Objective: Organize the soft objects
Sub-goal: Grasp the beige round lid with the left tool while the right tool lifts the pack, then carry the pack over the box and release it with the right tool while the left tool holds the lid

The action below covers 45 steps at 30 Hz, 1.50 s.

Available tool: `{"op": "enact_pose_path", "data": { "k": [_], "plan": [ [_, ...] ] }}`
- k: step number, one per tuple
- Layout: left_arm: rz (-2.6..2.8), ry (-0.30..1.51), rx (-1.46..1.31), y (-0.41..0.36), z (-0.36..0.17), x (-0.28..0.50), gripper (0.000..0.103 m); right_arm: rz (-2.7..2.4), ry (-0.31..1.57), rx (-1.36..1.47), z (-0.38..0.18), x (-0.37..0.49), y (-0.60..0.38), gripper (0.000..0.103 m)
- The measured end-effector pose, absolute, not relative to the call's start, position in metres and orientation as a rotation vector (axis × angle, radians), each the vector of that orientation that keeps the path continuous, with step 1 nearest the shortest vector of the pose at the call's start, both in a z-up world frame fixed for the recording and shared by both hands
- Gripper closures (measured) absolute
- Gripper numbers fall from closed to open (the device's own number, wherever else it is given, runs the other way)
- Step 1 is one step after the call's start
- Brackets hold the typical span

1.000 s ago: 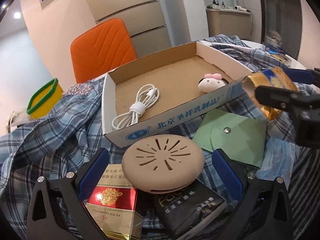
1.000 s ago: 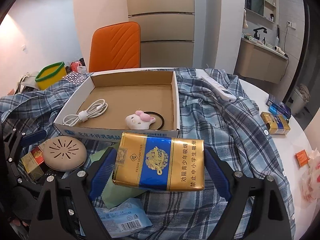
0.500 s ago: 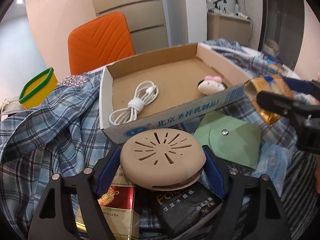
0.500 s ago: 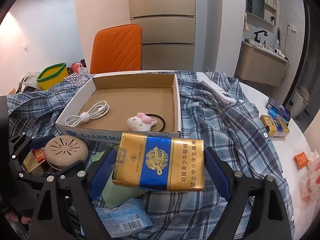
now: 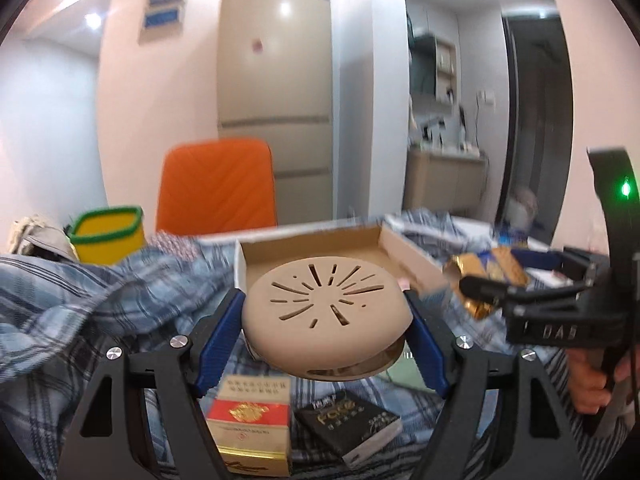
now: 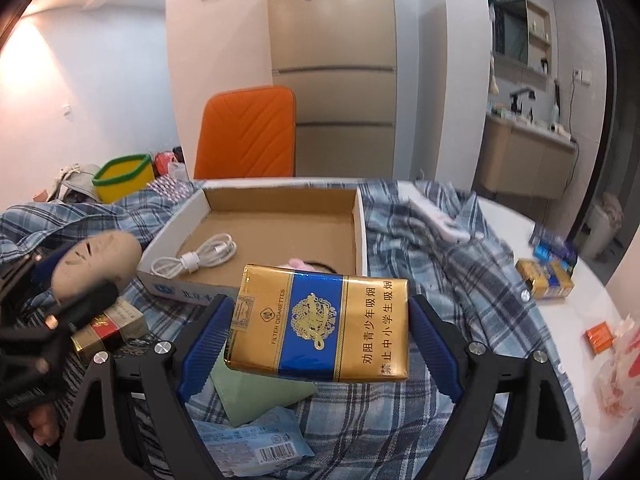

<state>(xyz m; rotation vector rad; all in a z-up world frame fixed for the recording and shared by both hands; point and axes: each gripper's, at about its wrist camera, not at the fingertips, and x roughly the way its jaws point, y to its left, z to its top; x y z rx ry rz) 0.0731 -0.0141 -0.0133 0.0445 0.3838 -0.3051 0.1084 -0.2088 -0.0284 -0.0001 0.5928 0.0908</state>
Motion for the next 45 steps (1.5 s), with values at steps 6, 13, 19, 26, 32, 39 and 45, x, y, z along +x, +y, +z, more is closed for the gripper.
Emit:
{"op": "enact_pose_path", "data": {
  "k": [6, 13, 19, 26, 32, 39, 45],
  "plan": [
    [-0.286, 0.280, 0.020, -0.008, -0.005, 0.063, 0.027, 0.117, 0.461, -0.077, -0.016, 0.086, -0.193, 0.014],
    [-0.264, 0.237, 0.038, -0.008, -0.001, 0.055, 0.027, 0.146, 0.390, -0.101, -0.008, 0.072, -0.185, 0.014],
    [-0.236, 0.195, 0.008, -0.003, 0.015, 0.031, 0.027, 0.141, 0.373, -0.086, -0.003, 0.068, -0.188, 0.014],
    [-0.220, 0.155, -0.011, 0.001, 0.040, 0.026, 0.027, 0.136, 0.317, -0.075, 0.012, 0.055, -0.192, 0.014],
    [-0.217, 0.113, -0.002, -0.015, 0.073, 0.045, 0.027, 0.121, 0.275, -0.069, 0.043, 0.060, -0.196, 0.014],
    [-0.180, 0.074, 0.003, -0.031, 0.099, 0.087, 0.027, 0.072, 0.251, -0.109, 0.075, 0.104, -0.194, 0.014],
    [-0.150, 0.085, 0.004, -0.039, 0.103, 0.136, 0.027, 0.045, 0.305, -0.095, 0.068, 0.164, -0.187, 0.014]
  ]
}}
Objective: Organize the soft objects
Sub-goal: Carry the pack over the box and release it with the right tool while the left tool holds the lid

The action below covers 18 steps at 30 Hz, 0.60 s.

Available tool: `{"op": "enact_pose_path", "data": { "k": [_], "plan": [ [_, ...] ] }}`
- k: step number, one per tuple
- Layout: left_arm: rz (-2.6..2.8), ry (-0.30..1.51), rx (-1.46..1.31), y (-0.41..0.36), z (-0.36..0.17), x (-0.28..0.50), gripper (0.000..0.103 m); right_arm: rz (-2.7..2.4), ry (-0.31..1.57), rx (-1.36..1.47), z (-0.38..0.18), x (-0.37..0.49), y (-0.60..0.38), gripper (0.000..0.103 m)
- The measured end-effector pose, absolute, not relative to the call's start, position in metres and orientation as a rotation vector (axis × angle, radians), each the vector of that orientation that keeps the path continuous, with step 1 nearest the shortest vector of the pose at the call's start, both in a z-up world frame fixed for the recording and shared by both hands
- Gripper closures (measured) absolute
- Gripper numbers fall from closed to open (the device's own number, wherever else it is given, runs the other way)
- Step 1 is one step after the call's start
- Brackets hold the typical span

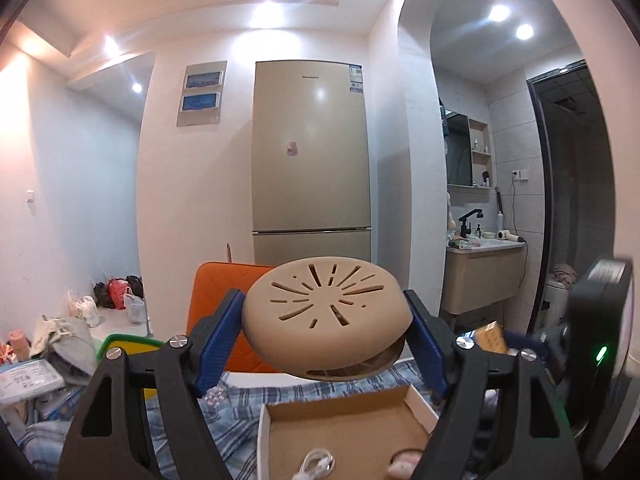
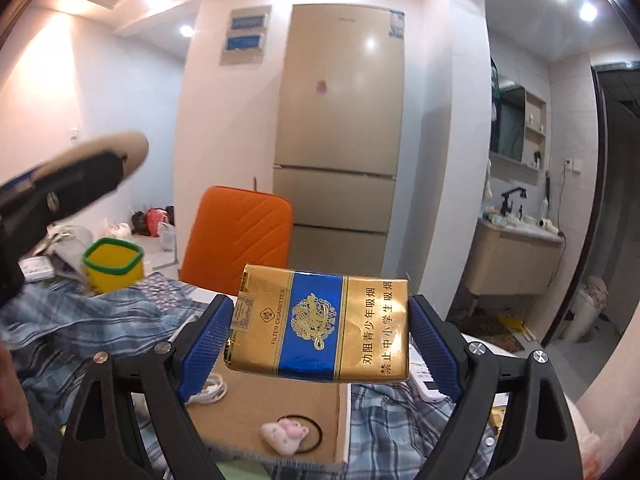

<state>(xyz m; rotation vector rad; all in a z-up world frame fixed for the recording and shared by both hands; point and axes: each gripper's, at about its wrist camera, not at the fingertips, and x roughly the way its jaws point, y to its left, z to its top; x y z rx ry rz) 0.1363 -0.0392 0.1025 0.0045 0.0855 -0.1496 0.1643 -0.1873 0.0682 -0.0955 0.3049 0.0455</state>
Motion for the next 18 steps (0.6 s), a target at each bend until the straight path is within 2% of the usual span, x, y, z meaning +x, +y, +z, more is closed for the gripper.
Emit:
{"op": "enact_pose_path", "data": {
  "k": [8, 18],
  "plan": [
    [-0.155, 0.142, -0.025, -0.031, 0.067, 0.175, 0.027, 0.061, 0.394, -0.058, 0.026, 0.216, -0.182, 0.014],
    [-0.190, 0.502, -0.066, -0.020, 0.032, 0.219, 0.026, 0.122, 0.534, -0.095, -0.027, 0.239, -0.164, 0.014]
  ]
}}
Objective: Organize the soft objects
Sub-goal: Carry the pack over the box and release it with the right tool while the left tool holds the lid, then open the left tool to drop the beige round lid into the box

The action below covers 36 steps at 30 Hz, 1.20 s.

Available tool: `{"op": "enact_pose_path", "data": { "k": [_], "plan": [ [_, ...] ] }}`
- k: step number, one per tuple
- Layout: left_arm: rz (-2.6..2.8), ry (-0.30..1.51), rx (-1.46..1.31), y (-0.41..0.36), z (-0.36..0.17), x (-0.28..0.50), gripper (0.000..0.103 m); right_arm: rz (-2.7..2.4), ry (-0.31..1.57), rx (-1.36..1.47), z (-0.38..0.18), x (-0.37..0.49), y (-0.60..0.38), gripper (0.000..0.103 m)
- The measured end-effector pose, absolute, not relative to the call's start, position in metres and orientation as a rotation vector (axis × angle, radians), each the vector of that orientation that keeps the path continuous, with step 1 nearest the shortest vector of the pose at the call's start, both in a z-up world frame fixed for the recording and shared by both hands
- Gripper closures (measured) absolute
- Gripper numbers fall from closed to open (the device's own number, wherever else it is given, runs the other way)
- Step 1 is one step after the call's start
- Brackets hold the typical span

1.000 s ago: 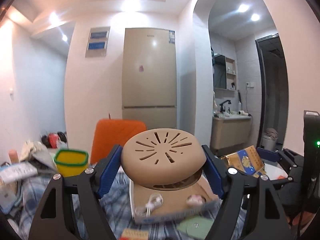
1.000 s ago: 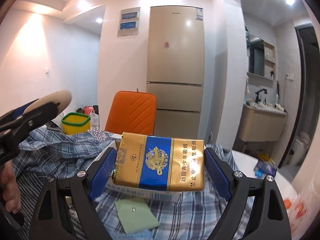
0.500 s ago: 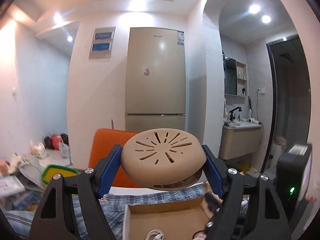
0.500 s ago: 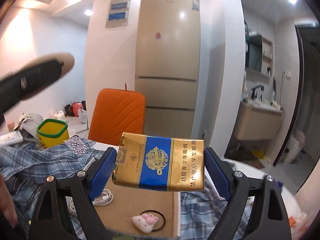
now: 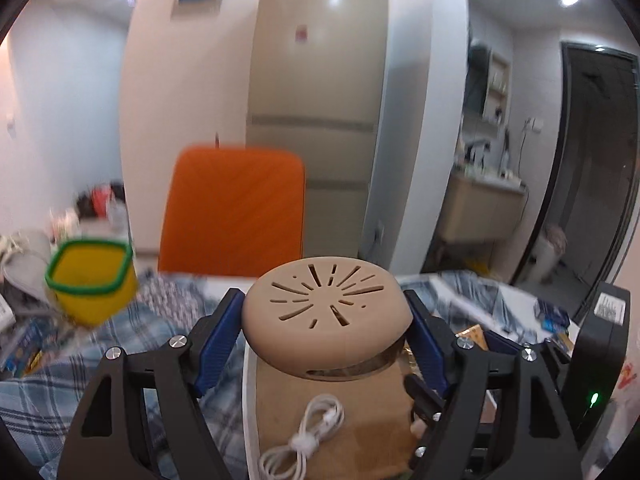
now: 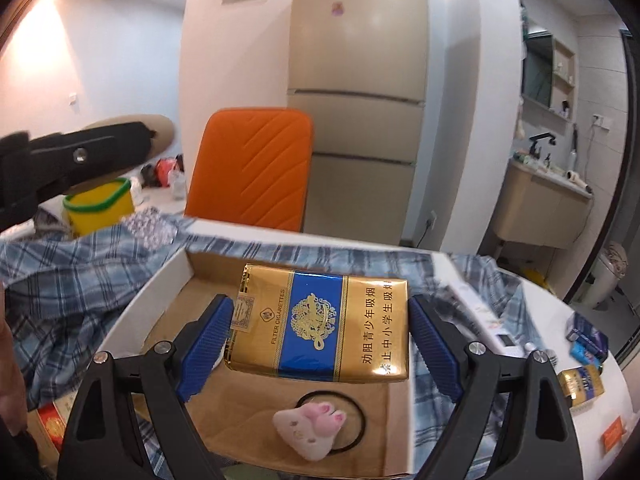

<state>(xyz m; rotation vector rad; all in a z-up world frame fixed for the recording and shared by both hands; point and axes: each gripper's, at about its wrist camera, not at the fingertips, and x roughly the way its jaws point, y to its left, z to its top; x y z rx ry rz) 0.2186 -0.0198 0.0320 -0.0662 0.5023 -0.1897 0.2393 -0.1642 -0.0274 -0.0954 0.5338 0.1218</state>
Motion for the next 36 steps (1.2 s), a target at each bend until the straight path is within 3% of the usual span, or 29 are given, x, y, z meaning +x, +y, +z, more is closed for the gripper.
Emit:
{"op": "enact_pose_path", "data": {
  "k": [27, 29, 31, 36],
  "plan": [
    [-0.170, 0.685, 0.014, -0.034, 0.007, 0.243, 0.022, 0.047, 0.652, -0.119, -0.045, 0.247, -0.184, 0.012],
    [-0.196, 0.665, -0.010, -0.034, 0.007, 0.240, 0.019, 0.038, 0.660, -0.068, -0.042, 0.250, -0.196, 0.012],
    [-0.195, 0.615, -0.006, -0.035, 0.011, 0.234, 0.002, 0.027, 0.659, -0.021, -0.042, 0.251, -0.204, 0.012],
    [-0.199, 0.524, 0.011, -0.039, 0.021, 0.221, 0.000, 0.030, 0.663, -0.017, -0.042, 0.252, -0.207, 0.012]
  ]
}}
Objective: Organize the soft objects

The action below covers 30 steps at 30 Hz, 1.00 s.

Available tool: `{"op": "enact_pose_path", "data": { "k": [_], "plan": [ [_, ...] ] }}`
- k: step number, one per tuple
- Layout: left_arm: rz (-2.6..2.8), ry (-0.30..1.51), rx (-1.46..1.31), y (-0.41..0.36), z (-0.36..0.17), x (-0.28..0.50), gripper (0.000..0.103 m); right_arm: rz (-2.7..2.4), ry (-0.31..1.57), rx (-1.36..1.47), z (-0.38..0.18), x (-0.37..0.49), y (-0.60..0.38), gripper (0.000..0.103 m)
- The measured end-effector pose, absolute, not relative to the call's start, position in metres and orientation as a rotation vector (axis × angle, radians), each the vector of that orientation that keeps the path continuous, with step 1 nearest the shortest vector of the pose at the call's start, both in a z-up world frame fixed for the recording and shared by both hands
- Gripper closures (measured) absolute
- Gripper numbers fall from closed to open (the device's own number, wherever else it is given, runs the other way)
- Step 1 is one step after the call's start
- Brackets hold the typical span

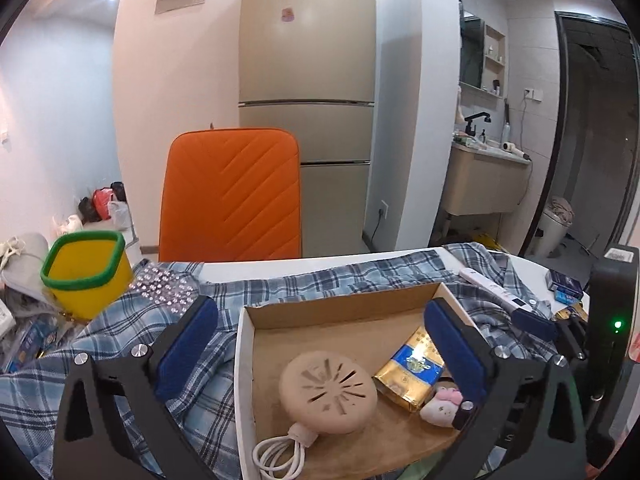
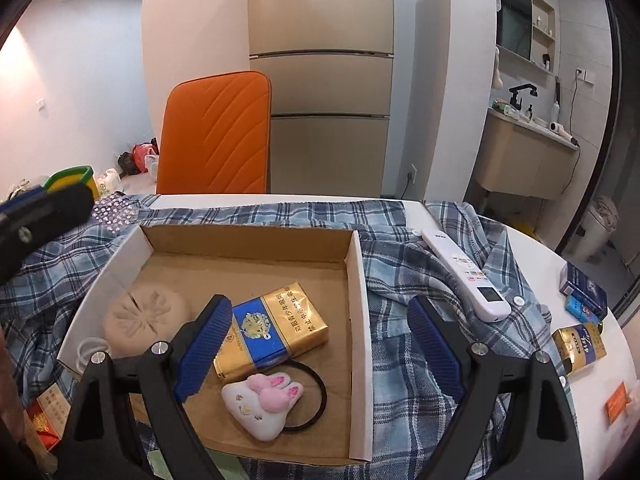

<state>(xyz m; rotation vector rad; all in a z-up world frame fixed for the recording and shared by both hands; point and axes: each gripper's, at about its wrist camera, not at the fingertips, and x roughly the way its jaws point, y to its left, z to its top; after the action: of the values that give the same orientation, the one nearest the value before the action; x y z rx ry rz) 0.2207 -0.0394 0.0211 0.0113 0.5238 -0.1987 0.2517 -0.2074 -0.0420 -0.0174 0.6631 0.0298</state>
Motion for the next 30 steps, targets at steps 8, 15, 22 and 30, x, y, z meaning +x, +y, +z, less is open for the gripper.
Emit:
{"op": "enact_pose_path", "data": {
  "k": [8, 15, 22, 30],
  "plan": [
    [-0.178, 0.424, 0.025, -0.037, 0.052, 0.192, 0.000, 0.038, 0.610, -0.036, -0.031, 0.242, -0.204, 0.012],
    [-0.203, 0.290, -0.031, -0.028, 0.101, 0.144, 0.000, 0.053, 0.559, -0.038, -0.009, 0.226, -0.202, 0.012],
    [-0.156, 0.251, 0.014, -0.016, 0.094, 0.104, 0.000, 0.112, 0.476, -0.024, 0.030, 0.178, -0.204, 0.012],
    [-0.140, 0.221, 0.002, -0.002, 0.072, 0.047, 0.000, 0.147, 0.399, -0.050, 0.040, 0.104, -0.204, 0.012]
  ]
}}
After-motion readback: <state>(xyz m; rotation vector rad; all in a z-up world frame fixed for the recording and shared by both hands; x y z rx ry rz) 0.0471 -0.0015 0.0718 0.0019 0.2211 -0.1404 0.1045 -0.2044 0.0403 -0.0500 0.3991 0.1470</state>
